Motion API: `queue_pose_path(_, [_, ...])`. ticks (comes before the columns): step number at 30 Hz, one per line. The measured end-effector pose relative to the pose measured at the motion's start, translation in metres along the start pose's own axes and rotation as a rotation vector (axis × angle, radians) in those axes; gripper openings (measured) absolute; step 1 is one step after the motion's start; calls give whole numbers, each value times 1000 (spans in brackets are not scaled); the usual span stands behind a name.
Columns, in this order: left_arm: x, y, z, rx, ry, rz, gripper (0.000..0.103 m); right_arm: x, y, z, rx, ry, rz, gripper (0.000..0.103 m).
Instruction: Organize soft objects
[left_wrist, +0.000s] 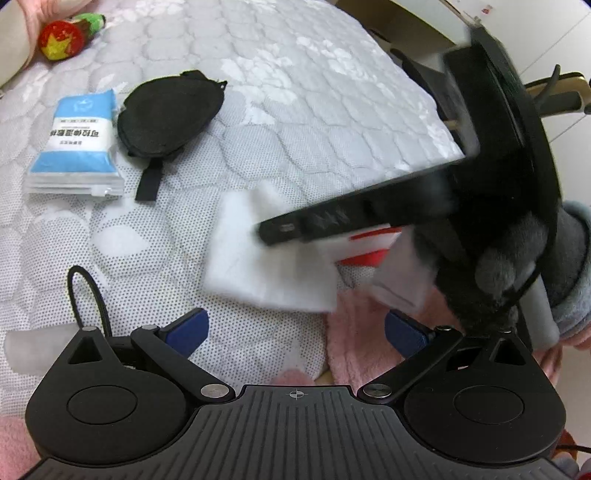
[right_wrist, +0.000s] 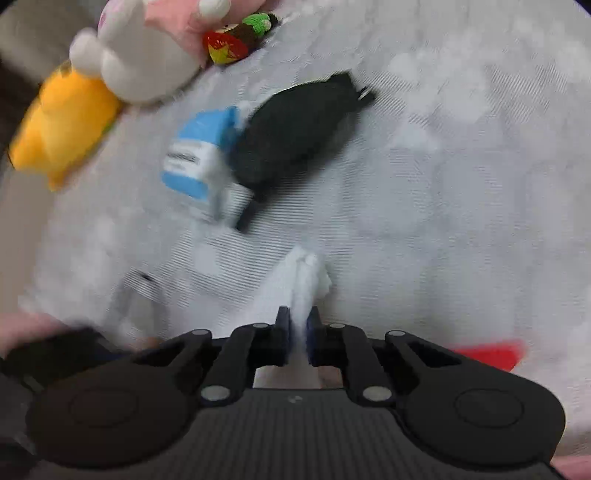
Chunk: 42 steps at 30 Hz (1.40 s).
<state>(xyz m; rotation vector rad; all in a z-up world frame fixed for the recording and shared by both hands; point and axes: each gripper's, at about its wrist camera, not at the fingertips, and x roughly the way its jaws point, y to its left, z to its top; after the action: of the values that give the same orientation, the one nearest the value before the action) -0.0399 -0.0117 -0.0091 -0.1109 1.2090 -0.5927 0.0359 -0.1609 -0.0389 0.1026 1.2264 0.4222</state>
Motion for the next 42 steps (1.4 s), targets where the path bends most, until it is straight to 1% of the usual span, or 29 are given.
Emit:
queue_pose_path(1, [0, 1, 1, -3, 2, 0, 103, -4, -2, -1, -40, -25, -50, 10])
queue_pose_path(2, [0, 1, 1, -6, 4, -3, 103, -8, -7, -1, -54, -51, -83, 10])
queue_pose_path(3, [0, 2, 3, -11, 4, -8, 103, -11, -14, 2, -43, -77, -102, 10])
queue_pose_path(4, [-2, 3, 5, -17, -1, -14, 103, -14, -22, 6, -13, -99, -103, 10])
queue_pose_path(7, [-6, 5, 21, -19, -40, -11, 103, -21, -52, 11, 153, -166, -11, 10])
queue_pose_path(8, [-6, 3, 29, 4, -61, 16, 103, -23, -61, 12, 205, -193, 21, 10])
queue_pose_path(10, [-3, -1, 48, 86, -122, 123, 103, -31, -80, 12, 299, -248, 76, 11])
queue_pose_path(11, [1, -3, 60, 146, -160, 202, 103, -36, -88, 11, 338, -275, 100, 13])
queue_pose_path(13, [16, -6, 84, 241, -230, 347, 103, -46, -104, 10, 404, -321, 143, 13])
queue_pose_path(14, [25, -4, 95, 275, -249, 405, 103, -51, -111, 9, 435, -340, 166, 13])
queue_pose_path(15, [35, -1, 106, 299, -251, 447, 103, -54, -118, 7, 461, -354, 187, 13])
queue_pose_path(17, [61, 8, 126, 325, -214, 514, 103, -56, -128, 5, 499, -370, 221, 15])
queue_pose_path(19, [89, 20, 144, 330, -160, 584, 103, -57, -134, 3, 518, -376, 240, 16])
queue_pose_path(22, [120, 32, 165, 308, -76, 651, 103, -53, -137, 5, 526, -380, 269, 16])
queue_pose_path(24, [126, 40, 170, 268, -23, 645, 103, -53, -138, 6, 527, -381, 284, 16])
queue_pose_path(26, [126, 42, 175, 220, -5, 630, 103, -53, -139, 7, 533, -384, 293, 16])
queue_pose_path(27, [125, 40, 176, 209, 0, 611, 103, -54, -140, 7, 538, -387, 297, 16])
queue_pose_path(29, [120, 32, 174, 214, 8, 539, 103, -56, -143, 7, 545, -398, 303, 16])
queue_pose_path(30, [118, 24, 171, 229, 15, 478, 103, -58, -143, 7, 548, -404, 306, 16])
queue_pose_path(32, [115, 4, 158, 285, 33, 365, 103, -59, -144, 6, 550, -411, 313, 16])
queue_pose_path(33, [115, -7, 149, 325, 41, 332, 103, -59, -144, 6, 551, -413, 315, 16])
queue_pose_path(35, [113, -25, 132, 409, 38, 326, 103, -58, -144, 6, 552, -412, 306, 16])
queue_pose_path(37, [101, -32, 120, 448, 2, 350, 103, -59, -143, 6, 549, -414, 289, 16])
queue_pose_path(38, [91, -33, 116, 445, -19, 365, 103, -59, -143, 6, 545, -413, 285, 16])
queue_pose_path(40, [68, -28, 110, 400, -60, 387, 103, -58, -140, 6, 532, -407, 286, 16])
queue_pose_path(41, [56, -23, 107, 361, -78, 382, 103, -56, -138, 7, 518, -397, 292, 17])
queue_pose_path(42, [44, -18, 104, 317, -94, 376, 103, -54, -134, 10, 497, -378, 301, 21])
